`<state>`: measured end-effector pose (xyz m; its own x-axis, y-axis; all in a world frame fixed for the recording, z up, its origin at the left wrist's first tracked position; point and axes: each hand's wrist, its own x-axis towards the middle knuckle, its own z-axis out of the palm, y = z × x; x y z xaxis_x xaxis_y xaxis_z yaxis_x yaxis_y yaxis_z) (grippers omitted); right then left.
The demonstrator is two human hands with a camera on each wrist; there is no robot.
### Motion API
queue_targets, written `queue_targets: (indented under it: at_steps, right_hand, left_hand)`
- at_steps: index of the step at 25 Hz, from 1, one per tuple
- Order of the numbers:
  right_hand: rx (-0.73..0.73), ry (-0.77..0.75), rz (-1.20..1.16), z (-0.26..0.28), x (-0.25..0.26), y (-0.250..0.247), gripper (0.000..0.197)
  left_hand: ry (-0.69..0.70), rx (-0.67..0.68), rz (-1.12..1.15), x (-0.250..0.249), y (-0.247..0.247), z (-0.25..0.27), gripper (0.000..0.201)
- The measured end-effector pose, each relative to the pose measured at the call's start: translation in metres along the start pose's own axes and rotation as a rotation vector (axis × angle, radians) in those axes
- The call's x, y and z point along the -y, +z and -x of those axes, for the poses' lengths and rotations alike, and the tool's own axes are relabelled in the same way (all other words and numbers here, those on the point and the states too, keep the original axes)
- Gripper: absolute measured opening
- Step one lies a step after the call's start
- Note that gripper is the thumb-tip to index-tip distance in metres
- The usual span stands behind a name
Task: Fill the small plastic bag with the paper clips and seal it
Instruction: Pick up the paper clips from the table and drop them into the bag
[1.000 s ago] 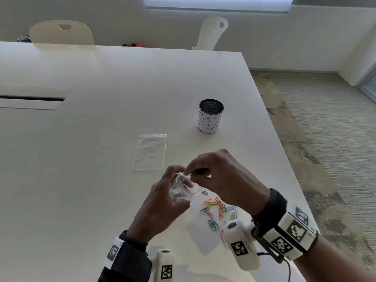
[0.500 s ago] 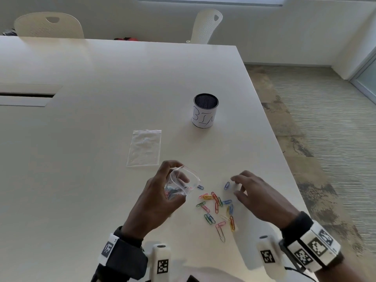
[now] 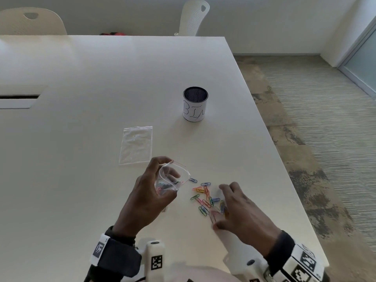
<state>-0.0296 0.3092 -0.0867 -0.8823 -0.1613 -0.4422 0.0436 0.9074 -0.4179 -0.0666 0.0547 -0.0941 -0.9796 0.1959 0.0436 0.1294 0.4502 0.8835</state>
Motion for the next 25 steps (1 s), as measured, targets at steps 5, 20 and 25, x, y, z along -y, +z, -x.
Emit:
queue_targets:
  at_steps: [5, 20, 25]
  right_hand:
    - [-0.143, -0.034, -0.112, -0.031, 0.013, -0.002, 0.049]
    - [-0.183, -0.264, 0.123, -0.059, 0.024, 0.013, 0.007]
    - [-0.257, -0.299, 0.187, -0.065, 0.02, 0.014, 0.017]
  left_hand:
    - [0.001, -0.003, 0.012, 0.0, -0.002, 0.003, 0.061]
    - [0.021, 0.031, -0.002, 0.001, -0.006, -0.004, 0.061]
    - [0.032, 0.049, -0.001, 0.003, -0.006, -0.008, 0.063]
